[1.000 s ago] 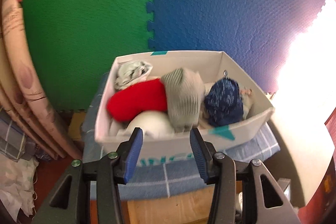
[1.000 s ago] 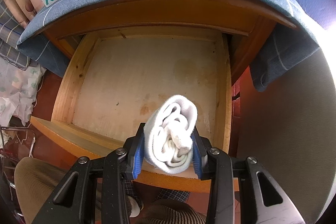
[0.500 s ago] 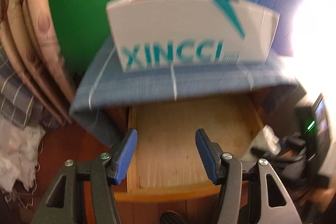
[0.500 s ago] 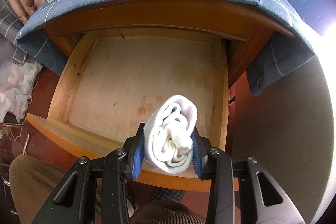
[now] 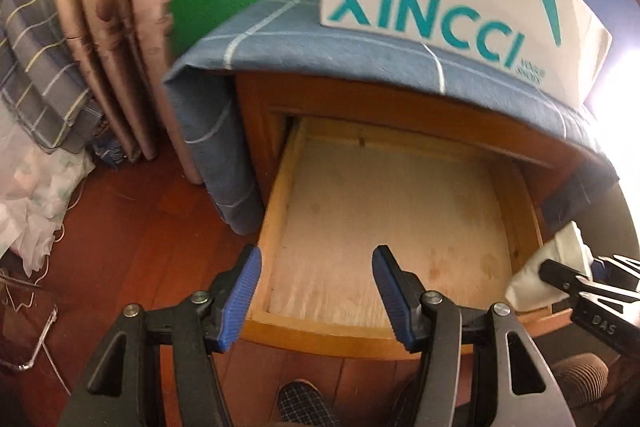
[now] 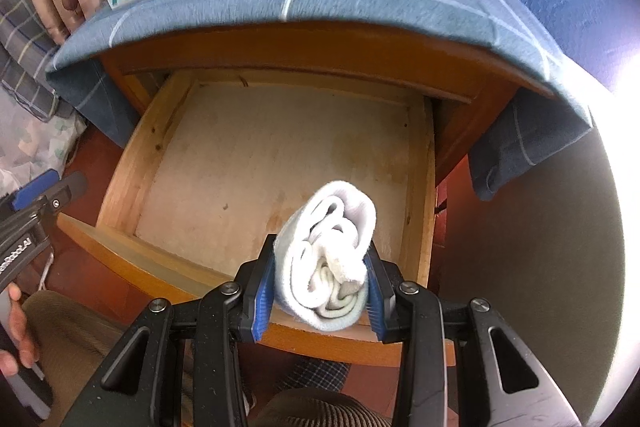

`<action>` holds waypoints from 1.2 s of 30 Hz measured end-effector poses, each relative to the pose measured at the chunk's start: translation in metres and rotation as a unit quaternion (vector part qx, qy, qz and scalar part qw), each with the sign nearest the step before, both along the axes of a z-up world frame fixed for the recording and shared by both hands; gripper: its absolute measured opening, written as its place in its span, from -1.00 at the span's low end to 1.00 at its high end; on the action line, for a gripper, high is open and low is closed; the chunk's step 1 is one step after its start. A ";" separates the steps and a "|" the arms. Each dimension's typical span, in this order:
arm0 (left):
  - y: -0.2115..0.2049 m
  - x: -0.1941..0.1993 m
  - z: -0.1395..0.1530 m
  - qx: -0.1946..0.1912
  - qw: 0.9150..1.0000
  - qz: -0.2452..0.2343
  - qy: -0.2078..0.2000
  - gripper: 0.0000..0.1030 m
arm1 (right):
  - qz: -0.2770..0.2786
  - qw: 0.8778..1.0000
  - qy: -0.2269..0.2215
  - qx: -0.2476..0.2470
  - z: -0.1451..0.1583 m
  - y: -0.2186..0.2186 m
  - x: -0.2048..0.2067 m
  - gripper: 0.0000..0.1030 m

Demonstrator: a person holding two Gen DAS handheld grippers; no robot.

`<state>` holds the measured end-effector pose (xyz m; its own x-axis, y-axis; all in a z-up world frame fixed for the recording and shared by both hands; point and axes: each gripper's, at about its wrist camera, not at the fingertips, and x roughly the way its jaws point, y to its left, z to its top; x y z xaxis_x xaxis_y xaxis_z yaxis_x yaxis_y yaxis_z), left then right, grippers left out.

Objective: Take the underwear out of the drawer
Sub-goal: 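Move the open left gripper back over the empty drawer, then carry the rolled white sock into the white box and open the right gripper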

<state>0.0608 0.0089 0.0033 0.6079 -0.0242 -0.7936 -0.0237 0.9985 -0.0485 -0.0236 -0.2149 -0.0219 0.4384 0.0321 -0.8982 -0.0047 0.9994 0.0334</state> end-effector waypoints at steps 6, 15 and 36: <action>-0.004 0.000 0.000 0.016 1.000 0.009 -0.015 0.15 | -0.005 1.000 -0.017 0.014 0.018 -0.009 -0.005 -0.31; -0.008 0.002 0.007 0.019 1.000 -0.004 -0.022 0.15 | -0.002 0.999 -0.034 0.011 0.051 -0.016 -0.013 -0.31; -0.001 0.004 0.005 0.007 1.000 0.007 -0.016 0.15 | 0.051 0.988 -0.143 -0.011 0.199 0.005 -0.001 -0.31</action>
<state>0.0645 0.0079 0.0083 0.6339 -0.0045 -0.7734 -0.0353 0.9988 -0.0348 -0.0242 -0.2104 0.1773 0.6697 0.0715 -0.7392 -0.1110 0.9938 -0.0045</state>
